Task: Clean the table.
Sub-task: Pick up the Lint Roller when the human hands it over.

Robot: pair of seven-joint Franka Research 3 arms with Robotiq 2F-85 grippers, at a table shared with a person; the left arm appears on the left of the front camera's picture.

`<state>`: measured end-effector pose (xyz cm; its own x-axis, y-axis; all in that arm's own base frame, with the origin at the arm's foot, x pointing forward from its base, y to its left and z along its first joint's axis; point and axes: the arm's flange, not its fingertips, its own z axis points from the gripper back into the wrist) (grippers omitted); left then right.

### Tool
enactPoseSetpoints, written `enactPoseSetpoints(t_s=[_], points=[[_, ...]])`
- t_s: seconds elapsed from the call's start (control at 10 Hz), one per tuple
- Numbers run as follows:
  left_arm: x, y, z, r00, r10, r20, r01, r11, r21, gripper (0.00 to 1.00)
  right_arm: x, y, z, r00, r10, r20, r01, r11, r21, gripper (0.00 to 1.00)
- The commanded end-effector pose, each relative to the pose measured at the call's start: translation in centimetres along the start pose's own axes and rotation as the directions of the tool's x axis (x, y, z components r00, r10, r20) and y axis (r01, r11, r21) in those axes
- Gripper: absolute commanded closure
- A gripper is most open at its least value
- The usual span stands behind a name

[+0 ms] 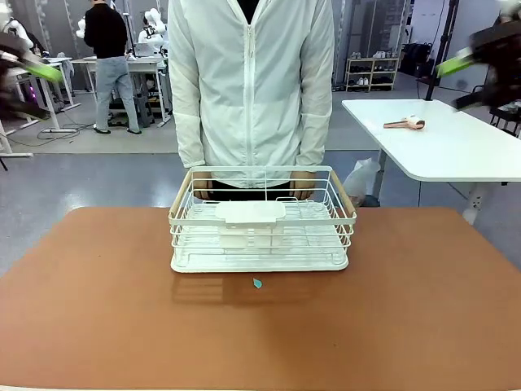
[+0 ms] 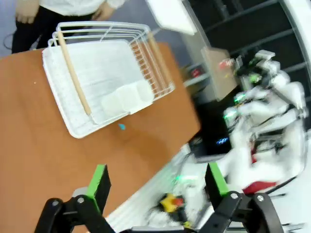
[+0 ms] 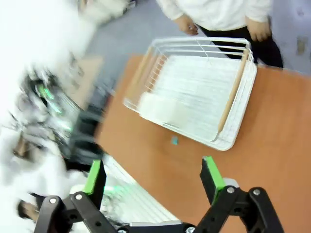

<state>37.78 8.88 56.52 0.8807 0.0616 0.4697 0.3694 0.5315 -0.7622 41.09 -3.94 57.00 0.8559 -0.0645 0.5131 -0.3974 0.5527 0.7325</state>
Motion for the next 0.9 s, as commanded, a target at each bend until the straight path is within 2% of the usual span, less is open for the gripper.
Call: enactPoseSetpoints(t_s=[0.0,0.1,0.2,0.4,0.5,0.6,0.7,0.8], points=[[-2.1,4.9,5.8,0.929,0.295,0.224,-0.289,0.955,-0.060,0.00,0.2,-5.8,1.9,0.954,-0.283,0.101,0.282,0.959,0.027,0.00],[-4.4,7.4,9.7,0.842,0.419,0.339,-0.415,0.905,-0.089,0.00,-0.9,-8.5,5.4,0.917,-0.358,0.177,0.361,0.933,0.020,0.00],[-6.9,9.1,12.5,0.784,0.474,0.402,-0.478,0.873,-0.097,0.00,-2.5,-11.6,8.8,0.862,-0.442,0.246,0.454,0.891,0.012,0.00],[-11.2,13.4,17.1,0.613,0.620,0.490,-0.672,0.735,-0.091,0.00,-6.1,-15.7,13.7,0.748,-0.539,0.388,0.573,0.819,0.034,0.00],[-12.4,14.3,17.9,0.557,0.651,0.516,-0.712,0.694,-0.105,0.00,-7.3,-16.7,14.1,0.730,-0.548,0.408,0.590,0.807,0.026,0.00],[-12.1,14.2,17.1,0.578,0.645,0.499,-0.708,0.701,-0.085,0.00,-7.3,-17.3,13.4,0.718,-0.566,0.406,0.611,0.791,0.024,0.00],[-10.6,13.3,15.4,0.650,0.605,0.459,-0.662,0.748,-0.048,0.00,-7.4,-18.2,15.8,0.754,-0.536,0.380,0.577,0.817,0.006,0.00],[-14.0,16.0,19.0,0.589,0.640,0.494,-0.706,0.705,-0.072,0.00,-7.4,-18.2,15.8,0.754,-0.536,0.380,0.577,0.817,0.006,0.00]])
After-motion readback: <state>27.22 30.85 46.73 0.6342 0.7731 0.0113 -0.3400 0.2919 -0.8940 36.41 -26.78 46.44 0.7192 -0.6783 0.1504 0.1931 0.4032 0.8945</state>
